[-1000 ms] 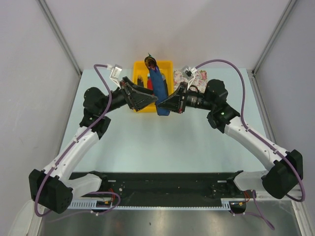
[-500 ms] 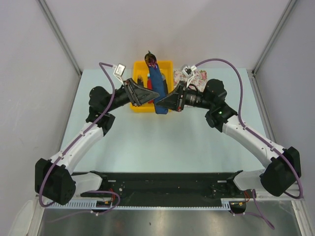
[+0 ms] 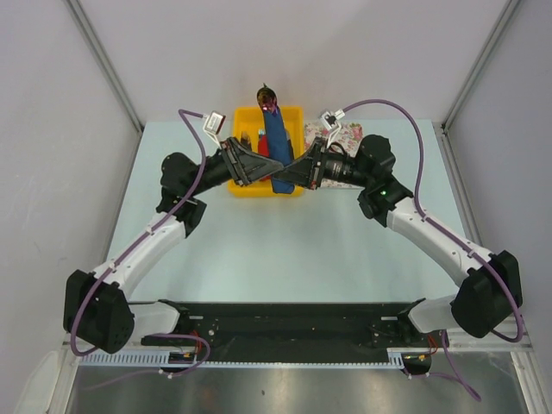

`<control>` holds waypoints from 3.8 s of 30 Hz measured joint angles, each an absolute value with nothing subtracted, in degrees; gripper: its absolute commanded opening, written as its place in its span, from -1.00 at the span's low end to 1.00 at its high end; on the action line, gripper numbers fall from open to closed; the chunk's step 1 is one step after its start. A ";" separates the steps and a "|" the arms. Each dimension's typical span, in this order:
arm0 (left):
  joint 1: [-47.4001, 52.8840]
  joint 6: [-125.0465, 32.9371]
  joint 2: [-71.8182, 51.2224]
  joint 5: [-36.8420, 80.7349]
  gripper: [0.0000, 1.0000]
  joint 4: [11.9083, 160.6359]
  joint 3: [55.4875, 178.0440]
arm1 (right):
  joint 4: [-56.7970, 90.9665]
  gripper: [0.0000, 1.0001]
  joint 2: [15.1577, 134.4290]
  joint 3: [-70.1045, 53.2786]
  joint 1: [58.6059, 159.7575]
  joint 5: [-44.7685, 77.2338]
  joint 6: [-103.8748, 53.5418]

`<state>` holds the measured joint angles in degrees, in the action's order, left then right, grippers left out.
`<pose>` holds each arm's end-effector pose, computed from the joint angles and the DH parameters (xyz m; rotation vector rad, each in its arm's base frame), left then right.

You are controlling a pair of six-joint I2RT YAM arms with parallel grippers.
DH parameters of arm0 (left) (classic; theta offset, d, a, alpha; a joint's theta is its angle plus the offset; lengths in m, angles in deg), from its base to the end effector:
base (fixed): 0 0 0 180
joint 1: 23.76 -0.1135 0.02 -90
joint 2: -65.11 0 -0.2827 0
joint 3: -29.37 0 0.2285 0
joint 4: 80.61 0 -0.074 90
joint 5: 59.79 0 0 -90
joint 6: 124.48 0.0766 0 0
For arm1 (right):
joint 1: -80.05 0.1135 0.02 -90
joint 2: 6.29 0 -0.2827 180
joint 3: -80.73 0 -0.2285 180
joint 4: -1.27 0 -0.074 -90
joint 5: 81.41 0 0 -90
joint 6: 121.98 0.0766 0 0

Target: Place the utensils on the paper napkin and roll it up

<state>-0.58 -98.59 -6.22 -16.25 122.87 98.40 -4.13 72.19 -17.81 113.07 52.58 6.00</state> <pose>0.2319 -0.1597 0.4180 0.3127 1.5223 -1.7360 0.2389 0.2187 0.4212 -0.6414 1.5417 1.5146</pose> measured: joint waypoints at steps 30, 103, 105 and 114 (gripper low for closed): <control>-4.38 -80.17 -21.87 -13.76 -1.00 96.92 114.00 | 10.97 1.00 72.67 -12.85 100.17 51.38 -5.20; -15.27 -59.84 -67.09 5.96 -0.10 63.48 150.02 | 25.48 1.00 83.29 -8.96 90.97 53.39 -12.50; -15.44 -59.80 -66.00 6.74 -0.08 63.57 149.76 | 25.53 0.99 83.29 -8.80 90.95 53.69 -12.43; -14.61 -56.26 -59.55 10.77 -0.24 64.66 147.88 | 25.48 1.00 83.29 -8.70 90.93 54.81 -12.19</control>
<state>-14.61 -56.26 -59.55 10.77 64.66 147.88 25.48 83.29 -8.70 90.93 54.81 -12.19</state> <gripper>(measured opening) 0.437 0.994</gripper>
